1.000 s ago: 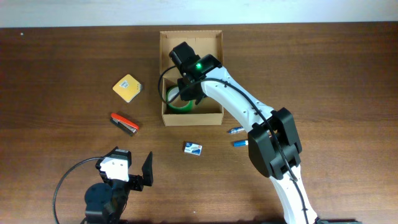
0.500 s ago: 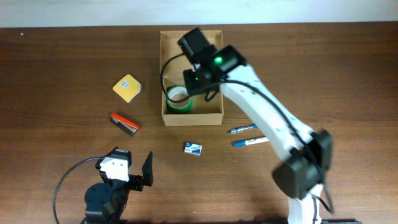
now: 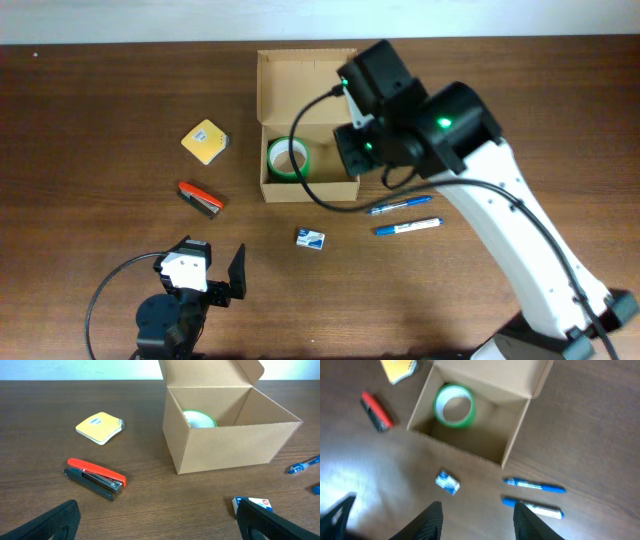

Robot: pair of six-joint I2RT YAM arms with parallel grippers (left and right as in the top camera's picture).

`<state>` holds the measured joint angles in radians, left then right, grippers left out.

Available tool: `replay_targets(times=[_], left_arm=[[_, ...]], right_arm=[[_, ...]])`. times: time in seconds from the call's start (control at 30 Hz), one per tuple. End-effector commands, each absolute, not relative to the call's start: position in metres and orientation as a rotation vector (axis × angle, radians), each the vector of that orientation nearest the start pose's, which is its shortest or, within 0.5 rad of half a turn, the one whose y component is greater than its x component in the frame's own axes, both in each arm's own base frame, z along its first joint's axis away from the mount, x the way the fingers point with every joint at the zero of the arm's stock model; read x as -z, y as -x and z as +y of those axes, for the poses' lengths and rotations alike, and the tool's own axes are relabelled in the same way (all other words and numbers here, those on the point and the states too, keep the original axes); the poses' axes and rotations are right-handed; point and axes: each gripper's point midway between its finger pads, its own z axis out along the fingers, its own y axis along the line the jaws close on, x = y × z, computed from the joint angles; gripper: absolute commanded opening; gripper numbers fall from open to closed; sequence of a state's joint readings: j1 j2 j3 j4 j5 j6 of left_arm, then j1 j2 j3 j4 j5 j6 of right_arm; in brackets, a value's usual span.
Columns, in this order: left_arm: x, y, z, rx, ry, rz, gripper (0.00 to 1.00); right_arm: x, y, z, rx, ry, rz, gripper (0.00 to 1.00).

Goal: Pack container

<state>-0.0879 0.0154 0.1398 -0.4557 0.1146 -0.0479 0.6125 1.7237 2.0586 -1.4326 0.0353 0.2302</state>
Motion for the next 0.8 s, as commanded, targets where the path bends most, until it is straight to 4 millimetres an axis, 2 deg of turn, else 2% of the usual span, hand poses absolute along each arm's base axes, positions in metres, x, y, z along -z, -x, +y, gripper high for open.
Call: replay_targets(times=[0.0,0.1,0.2,0.43,0.5,0.6,0.77], left_arm=[[-0.126,-0.221,-0.039,0.188,-0.13,1.896,1.0],[-0.126,-0.221,-0.038,0.185,-0.128,1.896,1.0],[-0.126,-0.221,-0.038,0.185,-0.128,1.896,1.0],[-0.126,-0.22,-0.041,0.2,-0.138,1.895,0.99],[-0.133,-0.222,-0.042,0.206,-0.142,1.869,1.0],[-0.153,-0.222,-0.061,0.302,-0.223,1.778,0.99],[-0.183,-0.217,-0.085,0.416,-0.341,1.643,0.99]], right_arm=[[-0.324,-0.294,0.208,-0.272,0.574,2.566,0.47],[-0.34,-0.275,0.194,-0.269,0.59,2.54,0.47],[-0.35,-0.261,0.171,-0.197,0.564,2.526,0.47],[-0.356,-0.222,0.134,-0.157,0.536,2.493,0.46],[-0.353,-0.213,0.124,-0.147,0.521,2.473,0.46],[-0.343,-0.202,0.115,-0.169,0.5,2.423,0.47],[-0.306,-0.185,0.104,-0.182,0.496,2.404,0.6]])
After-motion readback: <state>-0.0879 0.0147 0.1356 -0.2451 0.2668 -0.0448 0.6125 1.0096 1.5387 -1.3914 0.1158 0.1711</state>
